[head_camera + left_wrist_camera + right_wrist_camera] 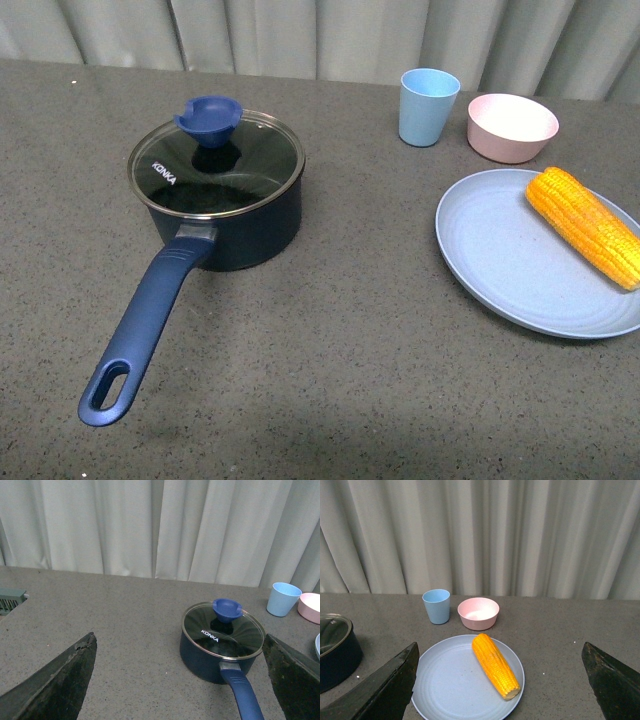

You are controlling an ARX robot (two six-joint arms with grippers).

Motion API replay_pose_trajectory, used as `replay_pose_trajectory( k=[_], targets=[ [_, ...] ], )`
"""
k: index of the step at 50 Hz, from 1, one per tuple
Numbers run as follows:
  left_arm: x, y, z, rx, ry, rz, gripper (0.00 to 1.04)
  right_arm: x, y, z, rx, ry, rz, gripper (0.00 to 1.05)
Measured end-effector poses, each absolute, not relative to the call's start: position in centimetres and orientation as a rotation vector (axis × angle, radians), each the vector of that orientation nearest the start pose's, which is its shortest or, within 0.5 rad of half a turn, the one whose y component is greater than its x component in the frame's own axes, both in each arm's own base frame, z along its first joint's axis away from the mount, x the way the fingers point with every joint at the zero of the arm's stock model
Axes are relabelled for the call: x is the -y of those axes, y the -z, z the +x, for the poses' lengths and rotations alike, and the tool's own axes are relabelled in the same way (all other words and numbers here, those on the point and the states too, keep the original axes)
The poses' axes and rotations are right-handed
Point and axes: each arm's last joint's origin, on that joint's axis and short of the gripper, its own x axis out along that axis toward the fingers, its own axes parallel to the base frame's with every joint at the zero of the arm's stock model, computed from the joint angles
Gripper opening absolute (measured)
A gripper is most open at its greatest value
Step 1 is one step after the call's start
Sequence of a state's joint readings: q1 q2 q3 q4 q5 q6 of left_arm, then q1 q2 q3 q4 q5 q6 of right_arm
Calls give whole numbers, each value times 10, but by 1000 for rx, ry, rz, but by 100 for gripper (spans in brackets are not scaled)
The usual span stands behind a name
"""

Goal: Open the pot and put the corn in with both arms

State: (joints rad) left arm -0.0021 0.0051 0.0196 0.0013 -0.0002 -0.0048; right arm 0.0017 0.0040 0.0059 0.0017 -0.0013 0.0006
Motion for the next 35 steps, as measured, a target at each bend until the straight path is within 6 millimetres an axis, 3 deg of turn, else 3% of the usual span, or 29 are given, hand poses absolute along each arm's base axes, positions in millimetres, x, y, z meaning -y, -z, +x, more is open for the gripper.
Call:
replay_pose_trajectory(
  k=[35],
  targets=[
    [0, -170, 97, 16, 2, -5, 98, 0, -165, 98, 4, -3, 1, 95]
  ],
)
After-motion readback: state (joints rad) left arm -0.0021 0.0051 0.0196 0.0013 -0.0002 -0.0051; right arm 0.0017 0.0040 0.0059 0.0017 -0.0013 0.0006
